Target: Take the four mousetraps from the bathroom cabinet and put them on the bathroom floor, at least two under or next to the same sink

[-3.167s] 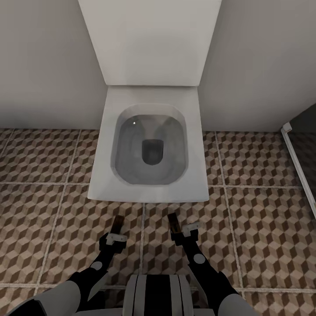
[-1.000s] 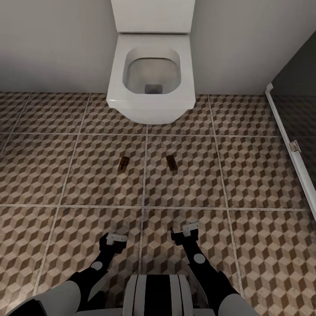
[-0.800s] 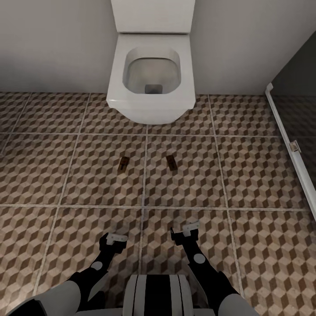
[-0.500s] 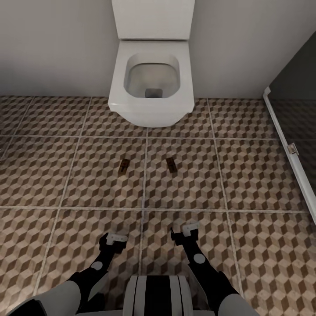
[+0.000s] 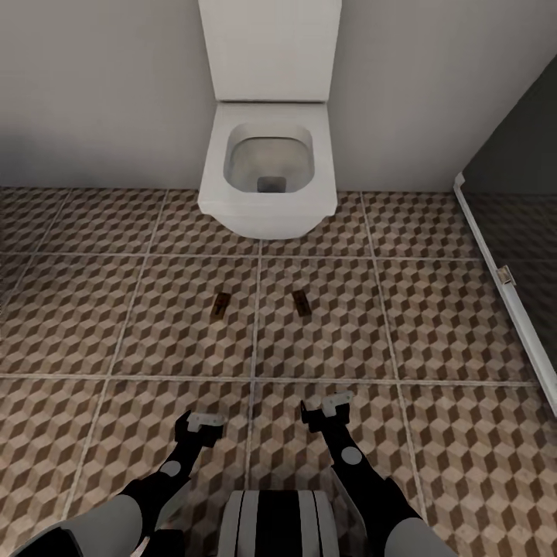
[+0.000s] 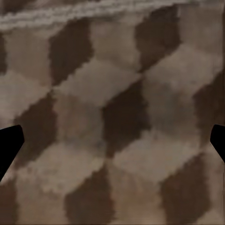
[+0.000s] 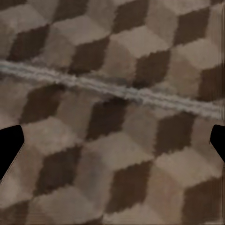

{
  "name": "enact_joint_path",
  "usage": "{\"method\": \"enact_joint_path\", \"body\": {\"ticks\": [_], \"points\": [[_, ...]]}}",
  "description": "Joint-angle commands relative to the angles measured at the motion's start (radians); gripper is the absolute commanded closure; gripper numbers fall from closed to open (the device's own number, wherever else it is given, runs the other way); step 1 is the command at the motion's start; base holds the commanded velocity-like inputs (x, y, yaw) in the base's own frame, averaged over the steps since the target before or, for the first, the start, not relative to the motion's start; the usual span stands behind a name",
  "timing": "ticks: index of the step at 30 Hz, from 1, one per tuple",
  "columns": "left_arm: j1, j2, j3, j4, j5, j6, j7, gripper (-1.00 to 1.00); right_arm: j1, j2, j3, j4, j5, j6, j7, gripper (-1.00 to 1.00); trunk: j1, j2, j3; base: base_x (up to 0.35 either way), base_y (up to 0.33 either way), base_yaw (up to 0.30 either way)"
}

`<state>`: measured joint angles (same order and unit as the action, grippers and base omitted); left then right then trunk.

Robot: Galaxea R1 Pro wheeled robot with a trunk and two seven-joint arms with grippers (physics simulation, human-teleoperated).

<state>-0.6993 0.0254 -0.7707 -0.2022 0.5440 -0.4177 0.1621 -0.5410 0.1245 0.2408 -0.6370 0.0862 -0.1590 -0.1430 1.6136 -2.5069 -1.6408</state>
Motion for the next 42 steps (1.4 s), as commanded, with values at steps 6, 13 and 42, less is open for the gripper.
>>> {"method": "enact_joint_path", "body": {"ticks": [6, 13, 42], "points": [[0.0, 0.001, -0.009, 0.0, 0.002, -0.001, 0.008, -1.0, -0.001, 0.0, 0.003, -0.002, 0.009, -0.001, -0.009, -1.0, -0.003, 0.001, 0.023, 0.0, 0.0, 0.0], [0.0, 0.001, -0.009, 0.0, 0.002, -0.001, 0.008, -1.0, -0.001, 0.0, 0.004, -0.002, 0.009, -0.001, -0.009, -1.0, -0.006, 0.003, 0.05, 0.0, 0.0, 0.0], [0.0, 0.001, -0.009, 0.019, 0.002, -0.001, 0.007, -1.0, -0.001, -0.004, 0.003, -0.004, 0.009, -0.001, -0.009, -1.0, -0.06, 0.091, 0.153, 0.0, 0.0, 0.0]]}}
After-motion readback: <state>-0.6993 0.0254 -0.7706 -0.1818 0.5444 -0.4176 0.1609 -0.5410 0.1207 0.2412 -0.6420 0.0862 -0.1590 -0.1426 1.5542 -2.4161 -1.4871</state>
